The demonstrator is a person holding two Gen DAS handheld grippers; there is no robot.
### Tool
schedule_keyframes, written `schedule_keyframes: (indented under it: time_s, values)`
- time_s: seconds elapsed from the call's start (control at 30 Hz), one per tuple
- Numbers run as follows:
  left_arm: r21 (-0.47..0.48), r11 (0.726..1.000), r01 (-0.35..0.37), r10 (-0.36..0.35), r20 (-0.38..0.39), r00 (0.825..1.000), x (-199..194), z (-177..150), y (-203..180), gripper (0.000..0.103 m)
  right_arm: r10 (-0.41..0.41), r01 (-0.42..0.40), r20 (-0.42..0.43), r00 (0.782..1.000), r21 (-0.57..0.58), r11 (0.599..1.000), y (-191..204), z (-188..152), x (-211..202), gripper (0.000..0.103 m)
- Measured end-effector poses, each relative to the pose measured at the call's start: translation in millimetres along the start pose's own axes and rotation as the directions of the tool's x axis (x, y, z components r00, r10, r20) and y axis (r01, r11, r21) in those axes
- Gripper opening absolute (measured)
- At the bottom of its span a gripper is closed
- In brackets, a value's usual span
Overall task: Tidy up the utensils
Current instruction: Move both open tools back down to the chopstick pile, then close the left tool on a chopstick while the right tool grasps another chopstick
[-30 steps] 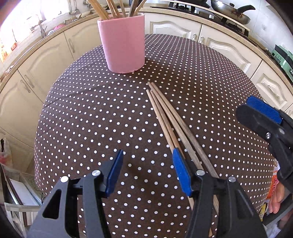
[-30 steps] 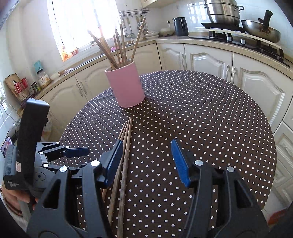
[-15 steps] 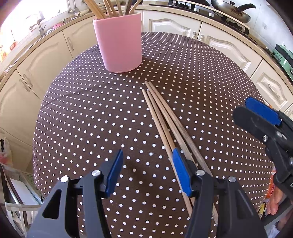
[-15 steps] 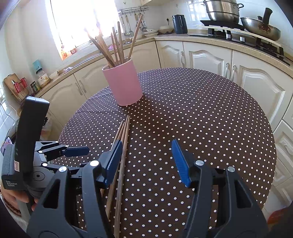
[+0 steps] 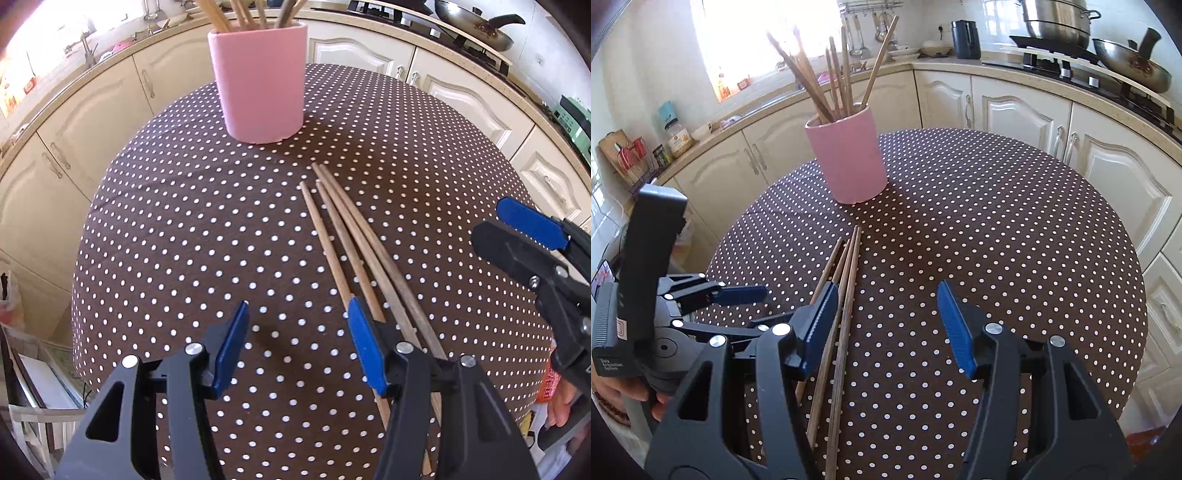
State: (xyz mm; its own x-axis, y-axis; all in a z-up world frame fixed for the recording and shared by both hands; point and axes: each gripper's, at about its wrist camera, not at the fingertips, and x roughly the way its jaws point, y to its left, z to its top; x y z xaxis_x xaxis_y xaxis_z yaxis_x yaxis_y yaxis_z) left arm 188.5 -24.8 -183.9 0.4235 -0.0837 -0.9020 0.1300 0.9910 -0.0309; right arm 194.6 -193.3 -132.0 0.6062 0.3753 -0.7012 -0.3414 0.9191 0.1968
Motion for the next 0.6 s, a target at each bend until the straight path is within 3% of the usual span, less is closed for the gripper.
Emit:
schedule_keyframes:
  time_s: [0.23,0.43,0.6]
  values:
    - [0.004,1.0,0.021,-0.021,-0.014,1.0,2.1,1.0,-8.4,0.056,0.005,-0.005,-0.033,0.999,0.014,1.0,-2.1,3.4,7.4,0.056]
    - [0.066,0.998,-0.024,0.025,-0.016,1.0,4.8,0.1,-20.0,0.055,-0.001,0.001,-0.049,0.999,0.002,1.0,-1.1,6.7,7.9,0.056]
    - [0.057,0.998,-0.022,0.024,-0.024,0.999,4.0,3.6,-6.4,0.025,-0.005,-0.002,-0.128,0.992,-0.053,0.999,8.3,10.5,18.8,0.056]
